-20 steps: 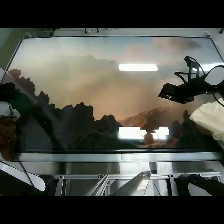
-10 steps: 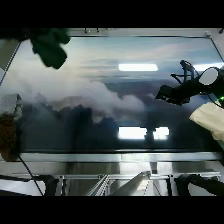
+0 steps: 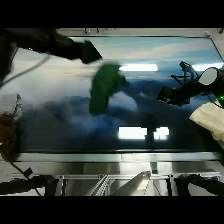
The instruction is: Fold the shirts.
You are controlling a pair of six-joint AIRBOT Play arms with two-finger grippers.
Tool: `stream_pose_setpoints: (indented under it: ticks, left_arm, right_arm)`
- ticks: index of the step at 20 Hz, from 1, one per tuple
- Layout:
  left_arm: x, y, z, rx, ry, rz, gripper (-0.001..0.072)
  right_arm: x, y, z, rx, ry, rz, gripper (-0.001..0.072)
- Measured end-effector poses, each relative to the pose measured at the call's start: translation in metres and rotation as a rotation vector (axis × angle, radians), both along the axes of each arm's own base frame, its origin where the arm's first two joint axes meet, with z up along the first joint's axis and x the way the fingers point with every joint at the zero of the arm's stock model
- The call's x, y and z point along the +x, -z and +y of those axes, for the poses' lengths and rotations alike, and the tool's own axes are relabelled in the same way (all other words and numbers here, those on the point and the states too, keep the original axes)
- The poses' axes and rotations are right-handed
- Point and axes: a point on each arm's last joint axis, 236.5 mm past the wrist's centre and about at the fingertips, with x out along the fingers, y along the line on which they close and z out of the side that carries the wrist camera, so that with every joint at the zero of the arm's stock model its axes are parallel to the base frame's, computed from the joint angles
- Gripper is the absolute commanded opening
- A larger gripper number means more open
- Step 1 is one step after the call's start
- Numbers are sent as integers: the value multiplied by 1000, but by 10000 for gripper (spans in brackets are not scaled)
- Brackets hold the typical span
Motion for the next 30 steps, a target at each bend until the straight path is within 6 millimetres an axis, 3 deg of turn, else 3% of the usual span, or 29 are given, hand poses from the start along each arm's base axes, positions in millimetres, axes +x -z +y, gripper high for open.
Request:
stream_pose_setpoints:
  ticks: [3,6,9,10,11,15,18,23,25,30]
  left_arm:
    - [-17,70,-25,77,60,144,715]
    - [-22,97,-21,113,55,253,714]
    - [-17,104,11,125,-11,347,714]
    - [-17,109,24,129,-40,380,714]
    - [-21,116,38,134,-69,427,714]
    - [-53,164,81,149,-175,611,695]
    - [-65,203,99,140,-270,665,695]
    - [-62,236,90,39,-321,682,695]
    - [-58,246,81,22,-309,699,695]
    - [-46,252,53,6,-229,718,695]
  right_arm:
    - [-6,-1,1,-1,-19,18,595]
    - [-13,-7,16,55,-72,19,595]
    - [-13,-18,58,205,-154,-3,571]
    - [-10,-17,73,249,-169,-10,537]
    - [-6,-13,88,293,-180,-16,449]
    - [24,11,141,450,-191,-25,446]
    - [54,31,161,504,-175,-19,444]
    - [94,58,177,548,-117,5,443]
    - [102,68,180,556,-103,17,358]
    - [115,79,178,560,-74,18,359]
